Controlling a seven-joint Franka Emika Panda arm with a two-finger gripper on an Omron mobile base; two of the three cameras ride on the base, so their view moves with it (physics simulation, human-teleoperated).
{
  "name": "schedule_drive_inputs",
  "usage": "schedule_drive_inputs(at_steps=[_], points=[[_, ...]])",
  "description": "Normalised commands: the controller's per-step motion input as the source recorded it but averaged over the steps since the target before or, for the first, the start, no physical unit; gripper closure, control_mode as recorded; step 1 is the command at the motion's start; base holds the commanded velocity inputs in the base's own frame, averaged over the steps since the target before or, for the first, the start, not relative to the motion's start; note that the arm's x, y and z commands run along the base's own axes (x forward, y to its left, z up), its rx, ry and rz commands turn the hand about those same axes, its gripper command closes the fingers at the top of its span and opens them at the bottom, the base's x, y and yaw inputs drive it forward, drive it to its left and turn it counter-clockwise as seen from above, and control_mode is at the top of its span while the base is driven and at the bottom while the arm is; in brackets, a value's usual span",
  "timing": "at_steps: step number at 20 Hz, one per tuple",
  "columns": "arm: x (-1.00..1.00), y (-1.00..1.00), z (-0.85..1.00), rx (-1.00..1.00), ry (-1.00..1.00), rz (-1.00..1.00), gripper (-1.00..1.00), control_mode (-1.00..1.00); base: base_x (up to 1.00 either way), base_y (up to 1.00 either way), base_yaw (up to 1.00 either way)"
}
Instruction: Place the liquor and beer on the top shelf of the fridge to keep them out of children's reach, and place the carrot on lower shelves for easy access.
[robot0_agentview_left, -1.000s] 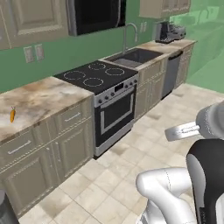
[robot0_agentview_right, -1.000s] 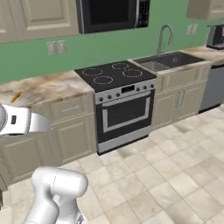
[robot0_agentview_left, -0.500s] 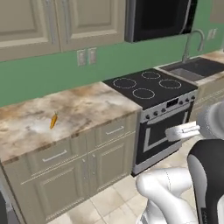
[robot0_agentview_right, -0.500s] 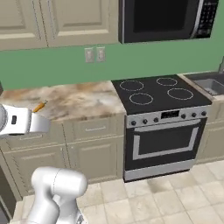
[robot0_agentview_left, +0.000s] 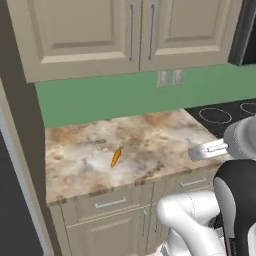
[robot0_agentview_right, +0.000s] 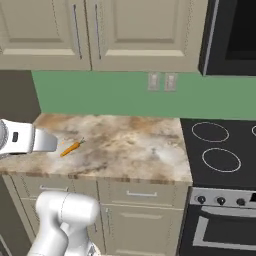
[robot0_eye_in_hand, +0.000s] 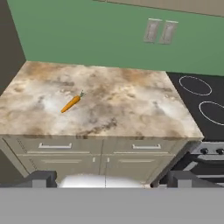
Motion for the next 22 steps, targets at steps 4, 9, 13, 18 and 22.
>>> schedule_drive_inputs(at_steps=[4, 9, 13, 18, 22], points=[[0.0, 0.0, 0.0, 0.0, 0.0, 0.0, -1.0, 1.0, 1.0, 0.0, 0.47], [0.53, 0.0, -0.43, 0.01, 0.04, 0.17, -1.0, -1.0, 0.4, 0.0, 0.15], [0.57, 0.0, -0.81, 0.0, 0.11, 0.17, -1.0, -1.0, 0.0, 0.0, 0.0], [0.36, 0.1, -0.79, 0.0, 0.13, 0.03, -1.0, -1.0, 0.0, 0.0, 0.0], [0.33, 0.34, -0.58, 0.0, 0.1, -0.01, -1.0, -1.0, 0.0, 0.0, 0.0]])
